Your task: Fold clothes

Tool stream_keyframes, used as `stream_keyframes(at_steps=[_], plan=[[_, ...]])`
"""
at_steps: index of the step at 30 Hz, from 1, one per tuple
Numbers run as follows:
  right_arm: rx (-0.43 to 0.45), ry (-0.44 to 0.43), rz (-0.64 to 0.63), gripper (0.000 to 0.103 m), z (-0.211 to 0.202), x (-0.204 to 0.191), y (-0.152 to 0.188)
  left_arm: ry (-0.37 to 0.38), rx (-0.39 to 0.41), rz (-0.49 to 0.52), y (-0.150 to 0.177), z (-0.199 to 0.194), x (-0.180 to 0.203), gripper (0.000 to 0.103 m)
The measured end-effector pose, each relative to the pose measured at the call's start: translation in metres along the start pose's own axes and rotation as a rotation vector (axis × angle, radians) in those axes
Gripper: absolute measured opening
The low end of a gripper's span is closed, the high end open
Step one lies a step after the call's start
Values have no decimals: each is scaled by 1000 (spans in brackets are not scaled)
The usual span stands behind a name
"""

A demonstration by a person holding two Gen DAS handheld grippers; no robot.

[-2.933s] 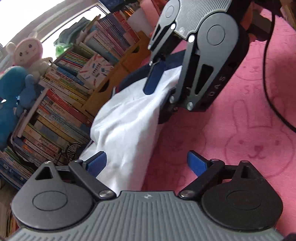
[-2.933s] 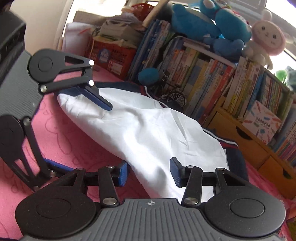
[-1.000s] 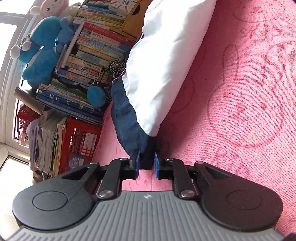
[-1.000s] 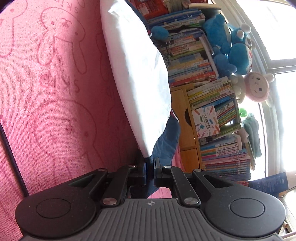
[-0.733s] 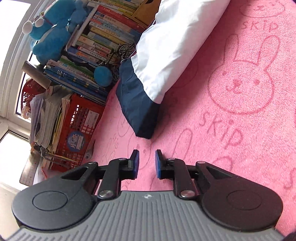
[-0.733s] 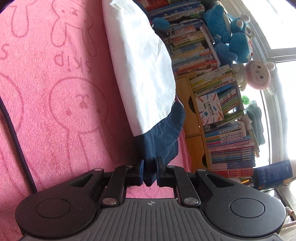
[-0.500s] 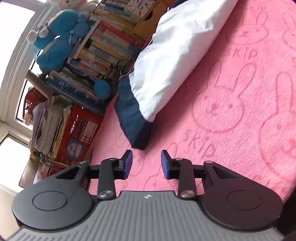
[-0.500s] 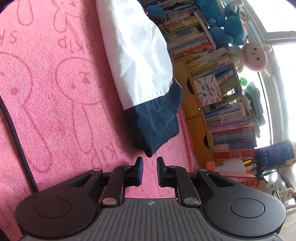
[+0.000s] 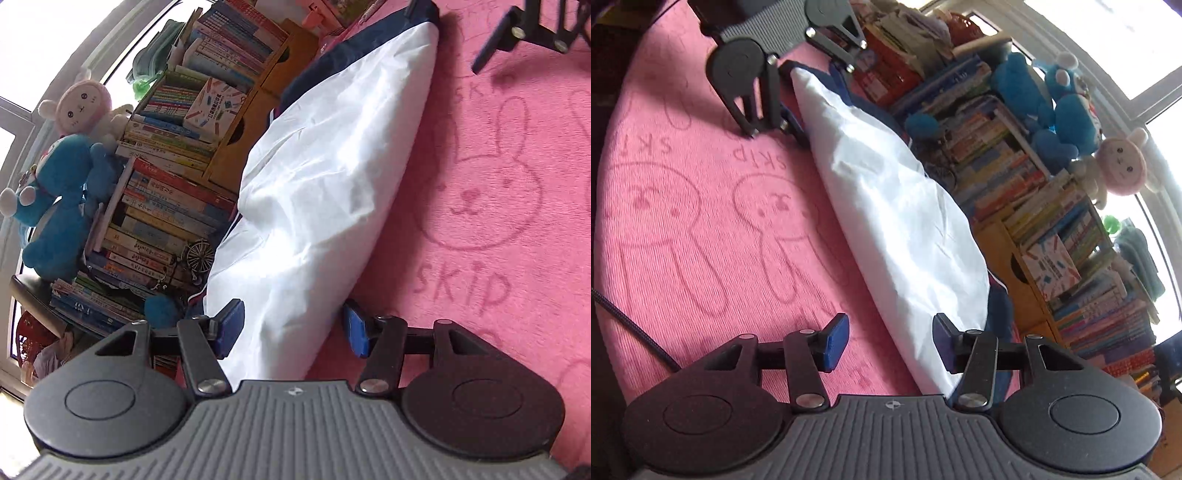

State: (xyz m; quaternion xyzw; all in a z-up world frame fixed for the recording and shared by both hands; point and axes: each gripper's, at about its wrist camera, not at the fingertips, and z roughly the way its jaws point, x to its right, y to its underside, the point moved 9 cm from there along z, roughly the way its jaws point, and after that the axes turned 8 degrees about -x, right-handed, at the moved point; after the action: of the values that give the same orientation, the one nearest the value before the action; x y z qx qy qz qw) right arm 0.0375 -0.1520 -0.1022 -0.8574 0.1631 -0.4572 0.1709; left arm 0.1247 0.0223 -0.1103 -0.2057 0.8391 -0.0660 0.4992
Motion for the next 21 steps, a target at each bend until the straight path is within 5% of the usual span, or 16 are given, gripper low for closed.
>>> stream_keyframes(at_steps=[4, 12, 18, 21], plan=[[36, -11, -7, 56, 10, -8, -21, 2, 0, -68, -2, 7, -14, 44], [62, 56, -67, 56, 49, -6, -63, 13, 27, -170, -6, -7, -38, 44], [49, 110, -114, 56, 91, 3, -90, -19, 37, -82, -12, 1, -26, 45], [39, 111, -104, 54, 104, 10, -96, -55, 34, 11, -15, 15, -16, 54]])
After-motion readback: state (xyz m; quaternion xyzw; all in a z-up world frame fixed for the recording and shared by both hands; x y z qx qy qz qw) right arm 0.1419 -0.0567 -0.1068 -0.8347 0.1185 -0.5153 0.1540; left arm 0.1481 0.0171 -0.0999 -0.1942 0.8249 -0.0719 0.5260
